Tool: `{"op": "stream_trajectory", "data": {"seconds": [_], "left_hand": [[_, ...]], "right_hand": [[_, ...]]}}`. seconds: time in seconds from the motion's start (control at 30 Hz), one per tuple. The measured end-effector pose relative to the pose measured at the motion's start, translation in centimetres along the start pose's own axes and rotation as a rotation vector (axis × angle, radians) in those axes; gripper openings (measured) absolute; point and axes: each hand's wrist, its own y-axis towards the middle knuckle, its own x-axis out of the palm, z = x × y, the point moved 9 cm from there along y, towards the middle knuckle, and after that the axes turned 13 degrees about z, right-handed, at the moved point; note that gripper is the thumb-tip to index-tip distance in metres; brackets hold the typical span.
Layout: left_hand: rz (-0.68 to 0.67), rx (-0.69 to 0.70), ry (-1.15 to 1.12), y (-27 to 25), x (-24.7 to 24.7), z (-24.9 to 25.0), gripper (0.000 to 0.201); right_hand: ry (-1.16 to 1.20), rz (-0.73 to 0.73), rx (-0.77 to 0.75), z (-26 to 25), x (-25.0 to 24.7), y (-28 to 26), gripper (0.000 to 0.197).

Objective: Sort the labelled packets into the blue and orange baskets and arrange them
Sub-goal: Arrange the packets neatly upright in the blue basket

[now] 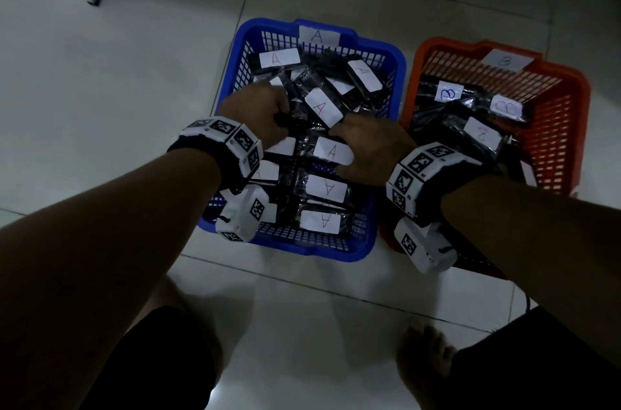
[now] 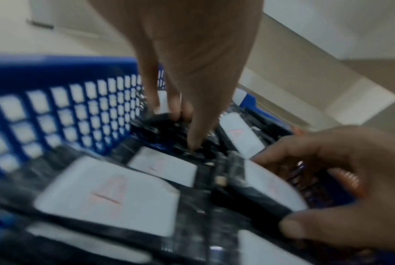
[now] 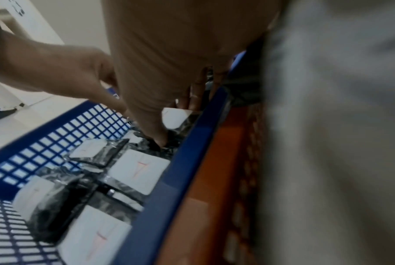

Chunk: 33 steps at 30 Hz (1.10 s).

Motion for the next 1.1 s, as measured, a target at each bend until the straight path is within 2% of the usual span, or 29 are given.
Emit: {"op": "stream_trajectory", "data": {"seconds": [0.07, 0.13, 0.2, 0.27, 0.37, 0.47, 0.57, 0.7, 0.8, 1.0, 1.1], "left_hand": [[0.148, 0.012, 0.059, 0.2, -2.0, -0.4, 0.043], [0.191, -0.003, 0.11, 0.4, -2.7, -1.0, 0.058], [0.197, -0.011, 0.155, 0.7, -2.6, -1.2, 0.062], [0.173, 0.027, 0.241, 1.1, -2.0, -0.8, 0.064], [0.112, 0.074, 0.306, 1.4, -1.3, -0.5, 0.063], [0.081, 0.084, 0.153, 1.6, -2.2, -0.9, 0.064], [0.148, 0.093, -0.029, 1.5, -5.2, -2.1, 0.062], [0.216, 0.044, -0.042, 1.4, -8.3, -4.4, 0.064], [0.152, 0.053, -0.037, 0.4, -7.8, -4.5, 0.062], [0.084, 0.091, -0.049, -0.4, -5.6, -3.9, 0.056], [0.078, 0.12, -0.044, 0.0, -4.9, -3.5, 0.057]], "right_hand": [[0.002, -0.011, 0.015, -0.2, 0.3, 0.2, 0.057], [0.005, -0.032, 0.019, -0.3, 0.5, 0.4, 0.059], [0.013, -0.024, 0.028, -0.4, 0.3, 0.4, 0.06], [0.046, 0.048, 0.044, -0.6, -0.6, 0.5, 0.061], [0.06, 0.127, -0.02, -2.1, -1.7, 1.0, 0.063], [0.034, 0.092, -0.117, -3.9, -1.4, 2.4, 0.06], [0.039, 0.047, -0.149, -5.2, -0.6, 4.0, 0.061], [0.078, 0.006, -0.159, -7.2, 0.6, 5.5, 0.053], [0.065, -0.01, -0.17, -8.3, 1.3, 6.3, 0.046], [0.113, -0.108, -0.192, -8.7, 2.3, 5.9, 0.046], [0.174, -0.012, -0.134, -7.1, 0.7, 5.0, 0.035]]}}
